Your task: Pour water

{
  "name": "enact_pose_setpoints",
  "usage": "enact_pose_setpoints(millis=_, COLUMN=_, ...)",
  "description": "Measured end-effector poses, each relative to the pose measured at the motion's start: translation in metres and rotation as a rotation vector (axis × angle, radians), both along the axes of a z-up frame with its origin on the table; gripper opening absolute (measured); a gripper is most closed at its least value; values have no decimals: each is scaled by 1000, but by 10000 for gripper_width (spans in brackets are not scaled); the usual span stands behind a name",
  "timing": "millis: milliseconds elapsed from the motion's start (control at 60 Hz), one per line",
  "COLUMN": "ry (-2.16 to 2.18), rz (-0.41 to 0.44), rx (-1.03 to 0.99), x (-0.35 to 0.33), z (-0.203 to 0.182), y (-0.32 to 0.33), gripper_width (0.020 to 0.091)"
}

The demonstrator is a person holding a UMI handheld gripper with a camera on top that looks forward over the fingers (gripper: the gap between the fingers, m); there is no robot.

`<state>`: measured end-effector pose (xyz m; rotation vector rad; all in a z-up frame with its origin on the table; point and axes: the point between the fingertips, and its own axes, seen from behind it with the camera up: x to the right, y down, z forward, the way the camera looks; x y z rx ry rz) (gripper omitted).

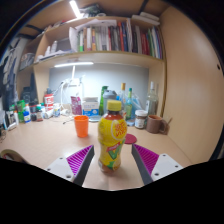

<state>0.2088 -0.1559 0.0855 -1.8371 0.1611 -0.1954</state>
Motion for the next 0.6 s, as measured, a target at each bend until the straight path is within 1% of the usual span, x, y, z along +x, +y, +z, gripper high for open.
enact_pose_setpoints(millis=167, ry=75, rz=13, rx=21, x=11, z=-30, y=54, gripper_width=827)
enact_pose_setpoints(millis=183, ry=74, rz=17, rx=23, x=11, z=-32, y=58, gripper_width=788)
enact_pose_setpoints(millis=267, ry=85, rz=16, rx=3, x=14, z=-46, y=72, gripper_width=438)
enact_pose_setpoints(millis=333, ry=83, rz=-50, rx=22, x=24, z=-45, y=72, gripper_width=408)
enact_pose_setpoints(millis=350, ry=89, rz=-57, rx=21, x=25, z=-45, y=72, gripper_width=406)
enact_pose_setpoints(millis=467, ry=170, rz=-71, rx=-39, x=28, z=-49, y=76, gripper_width=298)
enact_pose_setpoints(millis=533, ry=197, rz=-85, rx=-47, x=43, z=-31, y=79, gripper_width=292)
enact_pose_setpoints(millis=600, ry=69, rz=-101, rx=-63, x=72, z=-6, y=94, gripper_width=293)
